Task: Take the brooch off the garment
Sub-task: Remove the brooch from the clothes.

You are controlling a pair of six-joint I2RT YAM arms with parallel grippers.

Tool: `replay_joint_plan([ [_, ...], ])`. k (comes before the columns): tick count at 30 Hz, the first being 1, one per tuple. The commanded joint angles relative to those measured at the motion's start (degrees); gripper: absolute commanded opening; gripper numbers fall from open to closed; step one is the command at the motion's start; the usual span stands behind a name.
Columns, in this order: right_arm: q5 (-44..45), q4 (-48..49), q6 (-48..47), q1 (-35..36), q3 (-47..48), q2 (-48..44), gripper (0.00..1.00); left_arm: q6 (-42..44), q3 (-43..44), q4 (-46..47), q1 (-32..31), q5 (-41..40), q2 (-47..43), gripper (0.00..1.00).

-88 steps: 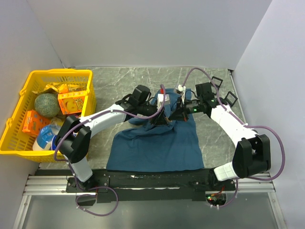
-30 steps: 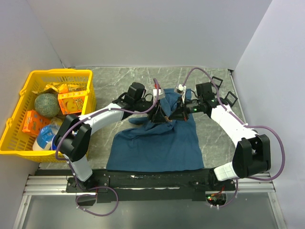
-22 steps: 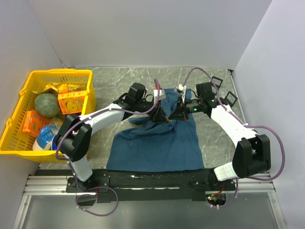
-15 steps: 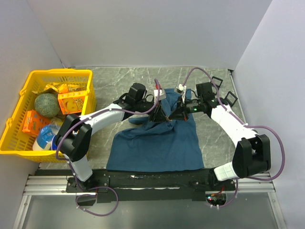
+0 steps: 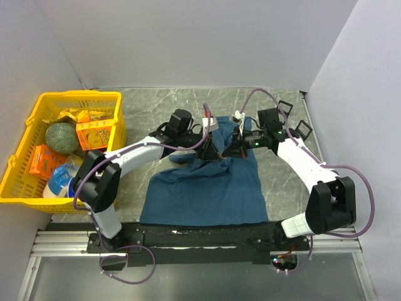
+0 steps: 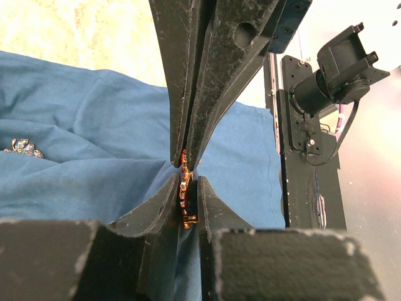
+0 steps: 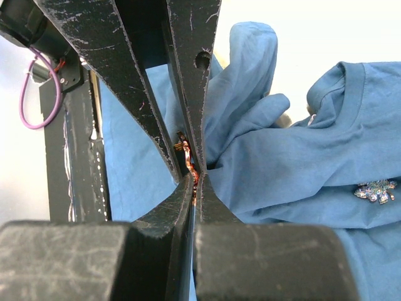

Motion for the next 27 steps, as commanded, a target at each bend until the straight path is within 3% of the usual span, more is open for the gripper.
replay_joint_plan([
  [1, -2.2, 1.5, 0.6, -0.4, -0.2, -2.4, 0.00, 0.9, 0.3, 0.7, -0.3, -0.3, 0.9, 0.17],
  [14, -1.9, 1.3, 0.2, -0.4, -0.2, -2.1, 0.00, 2.4, 0.8, -0.8, -0.3, -0.4, -0.1, 0.43],
  [21, -3.1, 0.7, 0.0, -0.5, 0.0, -2.0, 0.00, 3.0, 1.0, -0.9, -0.1, 0.2, -0.6, 0.51],
  [27, -8.7, -1.1, 1.4, -1.6, 1.5, -0.4, 0.00, 2.7, 0.8, -0.9, 1.5, 5.6, -1.9, 0.56],
])
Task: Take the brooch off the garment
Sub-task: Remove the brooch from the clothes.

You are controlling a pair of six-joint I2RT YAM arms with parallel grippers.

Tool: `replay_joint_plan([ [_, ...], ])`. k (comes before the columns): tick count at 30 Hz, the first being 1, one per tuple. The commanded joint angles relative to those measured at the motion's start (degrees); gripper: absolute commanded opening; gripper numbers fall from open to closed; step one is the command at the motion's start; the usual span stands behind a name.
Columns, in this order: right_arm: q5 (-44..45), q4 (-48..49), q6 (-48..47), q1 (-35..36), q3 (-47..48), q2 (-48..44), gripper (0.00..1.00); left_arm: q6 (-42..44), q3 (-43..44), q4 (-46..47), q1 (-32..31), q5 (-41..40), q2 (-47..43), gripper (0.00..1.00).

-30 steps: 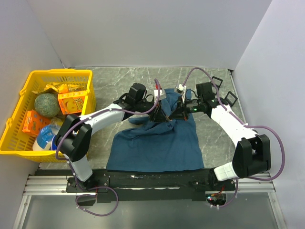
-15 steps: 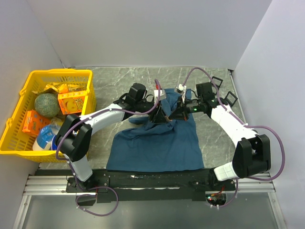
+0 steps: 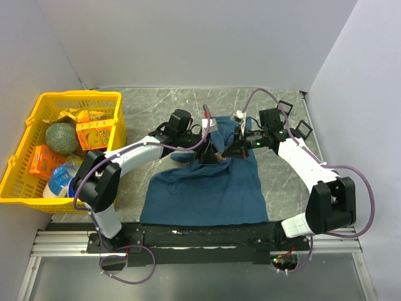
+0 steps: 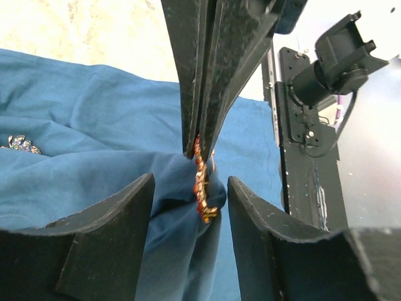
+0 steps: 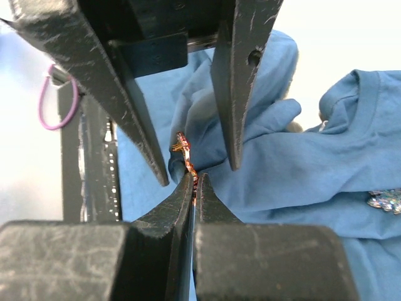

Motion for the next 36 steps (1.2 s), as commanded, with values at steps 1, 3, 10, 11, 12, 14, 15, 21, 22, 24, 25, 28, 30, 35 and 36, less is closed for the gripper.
replay_joint_plan([
  [1, -6.3, -0.6, 2.4, -1.6, 1.9, 0.1, 0.00, 1.1, 0.7, 0.7, 1.2, 5.3, -2.1, 0.57],
  [3, -8.2, -0.7, 5.2, -2.3, 2.6, 2.0, 0.00, 1.3, 0.5, 0.7, 1.5, 6.2, -2.5, 0.57],
  [10, -15.2, -3.0, 9.0, -3.4, 5.5, 8.1, 0.00, 1.7, 0.3, 0.7, 1.8, 8.1, -2.9, 0.57],
  [11, -15.8, -3.0, 9.5, -3.3, 5.5, 8.5, 0.00, 1.9, 0.3, 0.7, 1.8, 8.2, -2.9, 0.57],
  [12, -16.1, -3.2, 9.7, -3.3, 5.6, 8.9, 0.00, 1.9, 0.2, 0.7, 1.8, 8.2, -2.9, 0.57],
  [14, -16.4, -3.5, 9.6, -3.4, 5.8, 9.1, 0.00, 2.0, 0.2, 0.7, 1.8, 8.2, -2.8, 0.57],
  [15, -16.4, -3.5, 9.6, -3.5, 5.8, 9.1, 0.00, 2.0, 0.2, 0.7, 1.8, 8.3, -2.7, 0.57],
  [21, -15.0, -3.6, 9.2, -3.4, 5.6, 8.6, 0.00, 0.6, -0.1, 1.5, 1.8, 7.2, -2.3, 0.57],
  [22, -14.3, -3.4, 9.1, -3.4, 5.5, 8.4, 0.00, -0.3, -0.2, 1.9, 1.8, 6.8, -2.0, 0.56],
  [24, -12.0, -2.8, 8.9, -3.5, 5.3, 7.8, 0.00, -1.5, -0.3, 2.9, 1.8, 6.1, -1.7, 0.56],
  [25, -11.1, -2.2, 8.9, -3.4, 4.8, 7.5, 0.00, -1.8, -0.5, 3.3, 1.8, 5.8, -1.6, 0.56],
  [28, -7.6, -0.4, 8.7, -3.2, 3.5, 5.9, 0.00, -2.0, -0.5, 4.0, 1.8, 5.4, -1.4, 0.56],
  [30, -6.2, 1.1, 8.8, -3.2, 2.9, 4.5, 0.00, -3.9, -0.4, 4.1, 1.8, 5.3, -1.3, 0.56],
  [35, -2.8, 3.5, 8.9, -3.0, 1.2, 1.7, 0.00, -4.5, -0.1, 4.2, 1.8, 1.8, -0.6, 0.54],
  [36, -2.5, 3.7, 8.9, -2.8, 0.8, 1.6, 0.00, -4.9, -0.1, 4.2, 1.7, 1.5, -0.4, 0.53],
])
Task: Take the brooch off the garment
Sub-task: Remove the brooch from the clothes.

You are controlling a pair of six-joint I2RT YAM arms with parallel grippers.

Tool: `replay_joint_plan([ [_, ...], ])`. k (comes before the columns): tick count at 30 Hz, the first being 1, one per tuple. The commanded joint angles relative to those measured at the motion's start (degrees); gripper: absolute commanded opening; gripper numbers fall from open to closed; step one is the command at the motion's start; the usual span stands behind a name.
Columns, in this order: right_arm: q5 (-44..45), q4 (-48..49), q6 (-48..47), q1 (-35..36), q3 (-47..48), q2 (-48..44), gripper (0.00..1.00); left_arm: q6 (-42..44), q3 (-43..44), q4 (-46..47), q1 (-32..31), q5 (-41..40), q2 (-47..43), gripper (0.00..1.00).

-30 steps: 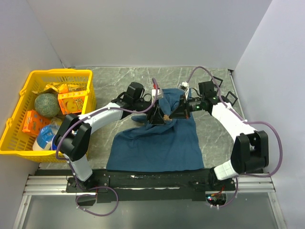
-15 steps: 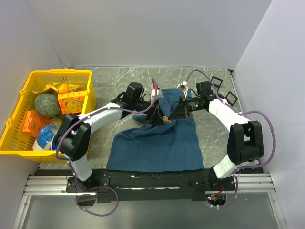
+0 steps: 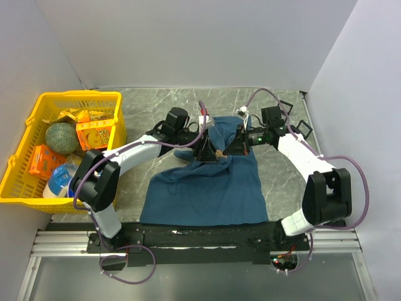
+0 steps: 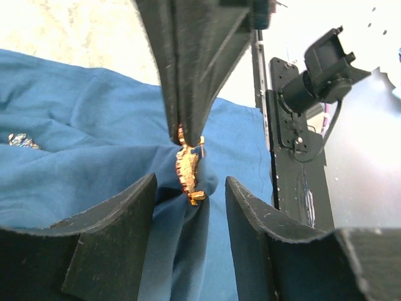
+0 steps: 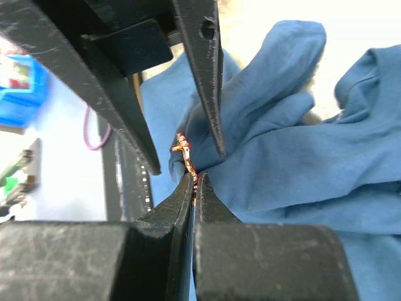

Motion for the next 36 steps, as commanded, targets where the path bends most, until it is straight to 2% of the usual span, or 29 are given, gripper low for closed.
replay_joint_plan([
  [1, 2.9, 3.9, 0.0, 0.4, -1.1, -3.7, 0.00, -2.1, -0.1, 2.7, -0.1, -2.3, -0.3, 0.53],
  [12, 5.6, 3.2, -1.7, 2.8, -0.9, -3.7, 0.00, -4.3, -0.6, 5.0, -0.2, -2.7, 0.1, 0.51],
  [20, 5.5, 3.2, -1.7, 2.7, -0.8, -3.8, 0.00, -4.1, -0.6, 4.8, -0.4, -2.1, 0.8, 0.41],
  [31, 5.6, 3.2, -1.6, 2.8, -0.7, -3.8, 0.00, -2.4, 0.1, 3.0, -1.4, -1.4, 1.2, 0.41],
  [36, 5.5, 3.2, -1.7, 2.7, -0.8, -3.7, 0.00, -2.4, 0.1, 2.7, -1.6, -2.5, 1.4, 0.32],
])
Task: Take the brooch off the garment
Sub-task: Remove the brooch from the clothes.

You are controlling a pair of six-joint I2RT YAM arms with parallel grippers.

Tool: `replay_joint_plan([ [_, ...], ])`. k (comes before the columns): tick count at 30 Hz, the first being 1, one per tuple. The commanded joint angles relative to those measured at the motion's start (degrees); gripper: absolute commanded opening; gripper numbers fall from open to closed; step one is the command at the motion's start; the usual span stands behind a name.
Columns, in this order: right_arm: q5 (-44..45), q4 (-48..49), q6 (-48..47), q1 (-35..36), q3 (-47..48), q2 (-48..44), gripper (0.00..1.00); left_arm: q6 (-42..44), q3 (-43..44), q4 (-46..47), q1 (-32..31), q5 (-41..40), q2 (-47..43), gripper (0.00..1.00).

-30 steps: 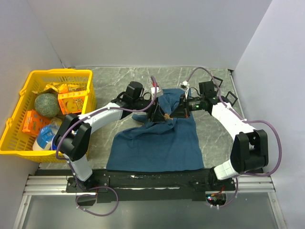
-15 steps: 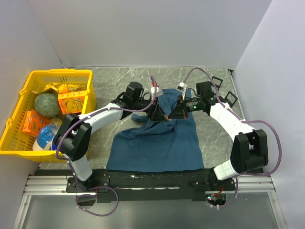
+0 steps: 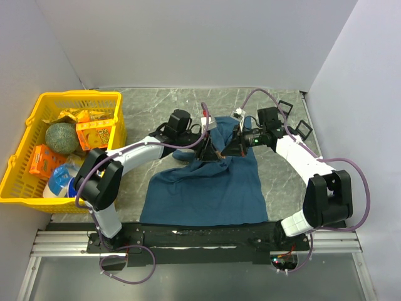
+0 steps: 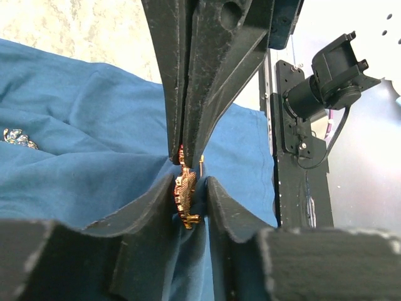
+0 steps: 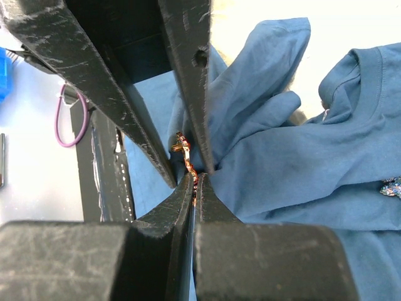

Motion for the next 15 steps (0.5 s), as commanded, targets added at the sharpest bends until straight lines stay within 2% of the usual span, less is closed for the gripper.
replay_joint_plan([
  [1, -0.3, 1.4, -0.8, 0.1, 0.2, -1.9, 0.00, 0.6, 0.7, 0.6, -0.4, 0.0, 0.2, 0.31],
  [8, -0.2, 1.1, -1.1, 0.1, 0.1, -1.9, 0.00, 0.4, 0.7, 0.8, -0.4, -0.9, 0.2, 0.18],
  [15, 0.0, 1.1, -1.6, 0.1, 0.0, -2.2, 0.00, -0.1, 0.8, 0.8, -0.4, -2.1, 0.4, 0.11],
])
